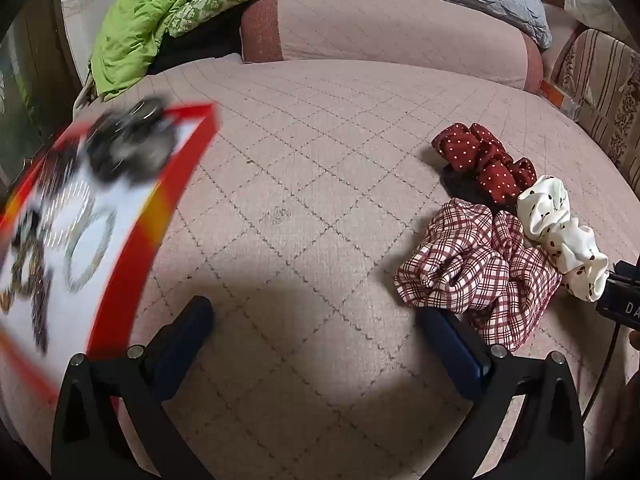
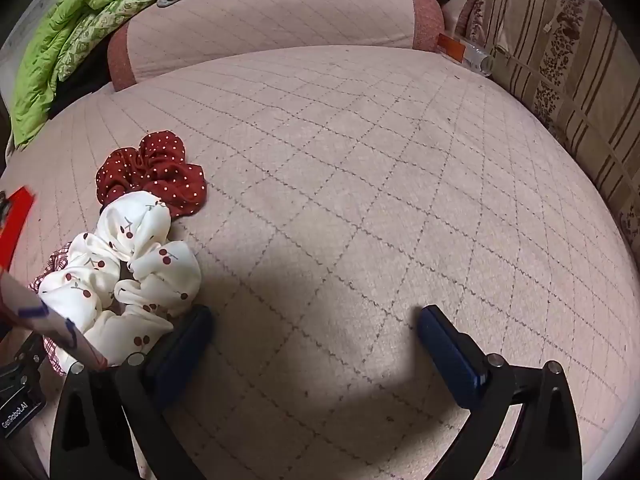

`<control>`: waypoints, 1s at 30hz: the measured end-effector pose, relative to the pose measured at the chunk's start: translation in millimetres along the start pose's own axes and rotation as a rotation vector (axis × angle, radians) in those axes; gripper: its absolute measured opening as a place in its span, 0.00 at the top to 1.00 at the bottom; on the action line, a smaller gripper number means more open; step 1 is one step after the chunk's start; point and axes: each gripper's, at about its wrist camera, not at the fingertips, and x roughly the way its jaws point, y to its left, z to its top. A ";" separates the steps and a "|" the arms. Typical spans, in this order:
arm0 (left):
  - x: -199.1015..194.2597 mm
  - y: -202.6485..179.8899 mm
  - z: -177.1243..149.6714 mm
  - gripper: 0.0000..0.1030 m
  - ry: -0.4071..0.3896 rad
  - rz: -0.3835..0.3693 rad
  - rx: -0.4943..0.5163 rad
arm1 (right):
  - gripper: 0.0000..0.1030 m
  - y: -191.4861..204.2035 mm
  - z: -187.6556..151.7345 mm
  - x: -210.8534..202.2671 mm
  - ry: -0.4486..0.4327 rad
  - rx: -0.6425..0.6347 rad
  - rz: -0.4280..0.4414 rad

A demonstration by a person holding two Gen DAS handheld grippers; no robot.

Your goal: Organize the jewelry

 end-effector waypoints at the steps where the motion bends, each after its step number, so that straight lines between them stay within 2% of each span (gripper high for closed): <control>1: -0.6 0.0 -0.1 0.00 -0.002 0.000 0.000 | 0.00 0.3 -1.4 -1.1 -0.004 -0.005 0.000; 2: -1.0 -0.2 -0.1 0.00 -0.001 0.000 0.000 | 0.00 -2.3 -0.3 2.5 0.018 0.031 0.006; 6: -1.9 1.0 -1.1 0.00 -0.004 -0.005 -0.004 | 0.00 -7.1 -3.2 1.3 0.022 0.035 0.001; 9: -0.3 0.8 -3.2 0.00 -0.005 -0.006 -0.004 | 0.00 -4.5 8.7 4.7 0.041 0.036 -0.010; 22: 4.6 3.3 -5.5 0.00 0.001 -0.003 -0.001 | 0.00 -3.0 7.0 5.3 0.044 0.043 -0.001; 25: 7.5 4.1 -5.8 0.00 0.002 -0.003 0.000 | 0.00 -8.5 8.4 0.7 0.041 0.078 0.015; 28: 6.6 12.6 -6.1 0.00 0.002 -0.006 -0.002 | 0.00 -15.4 9.0 -7.0 0.018 0.105 -0.006; 30: 3.4 0.3 1.8 0.00 0.003 -0.003 0.002 | 0.00 -21.4 8.2 -11.4 0.008 0.135 -0.017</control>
